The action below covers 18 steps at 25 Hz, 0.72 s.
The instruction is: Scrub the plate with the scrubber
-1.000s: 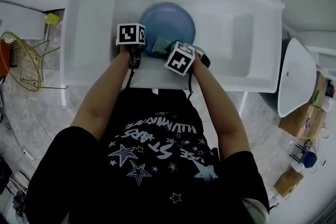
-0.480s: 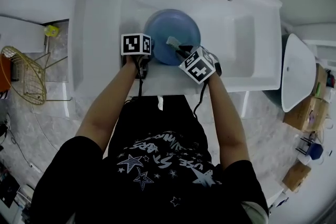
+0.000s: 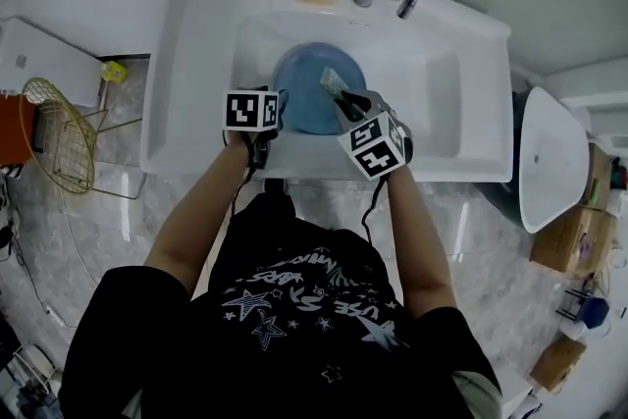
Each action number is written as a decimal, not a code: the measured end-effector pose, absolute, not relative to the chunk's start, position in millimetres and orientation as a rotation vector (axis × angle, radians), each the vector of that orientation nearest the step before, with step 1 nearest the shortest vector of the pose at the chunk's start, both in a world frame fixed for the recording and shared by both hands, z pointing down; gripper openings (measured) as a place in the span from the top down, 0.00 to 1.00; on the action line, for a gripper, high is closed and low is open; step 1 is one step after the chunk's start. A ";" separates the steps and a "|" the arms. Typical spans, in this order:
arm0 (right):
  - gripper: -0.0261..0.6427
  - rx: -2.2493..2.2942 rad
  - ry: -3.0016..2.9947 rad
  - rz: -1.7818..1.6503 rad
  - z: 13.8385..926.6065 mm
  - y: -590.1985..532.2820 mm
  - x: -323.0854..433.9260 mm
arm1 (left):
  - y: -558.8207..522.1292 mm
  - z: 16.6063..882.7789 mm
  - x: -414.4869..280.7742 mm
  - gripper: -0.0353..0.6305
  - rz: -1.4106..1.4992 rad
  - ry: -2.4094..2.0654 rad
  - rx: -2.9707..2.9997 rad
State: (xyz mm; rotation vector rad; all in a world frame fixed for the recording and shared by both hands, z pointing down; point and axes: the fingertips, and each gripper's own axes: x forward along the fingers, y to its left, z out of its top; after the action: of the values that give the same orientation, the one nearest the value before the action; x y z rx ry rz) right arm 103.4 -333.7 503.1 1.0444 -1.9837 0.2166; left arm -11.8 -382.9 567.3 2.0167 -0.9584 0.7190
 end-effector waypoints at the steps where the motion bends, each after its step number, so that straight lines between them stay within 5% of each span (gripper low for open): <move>1: 0.82 1.054 -1.998 0.195 496.2 -331.6 104.3 | -380.1 558.7 -11.2 0.67 0.701 -0.974 2.030; 13: 0.82 1.085 -2.107 0.051 451.0 -275.9 133.4 | -312.1 473.8 12.5 0.93 0.593 -1.244 2.233; 18: 0.82 1.100 -2.159 0.027 436.7 -236.9 148.0 | -269.6 452.3 19.7 0.94 0.533 -1.303 2.280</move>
State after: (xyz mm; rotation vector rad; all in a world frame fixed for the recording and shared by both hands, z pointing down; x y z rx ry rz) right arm 148.0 -236.9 436.7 1.1003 -2.1590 0.0273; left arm 19.7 -269.6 452.3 2.2803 -1.3033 0.5327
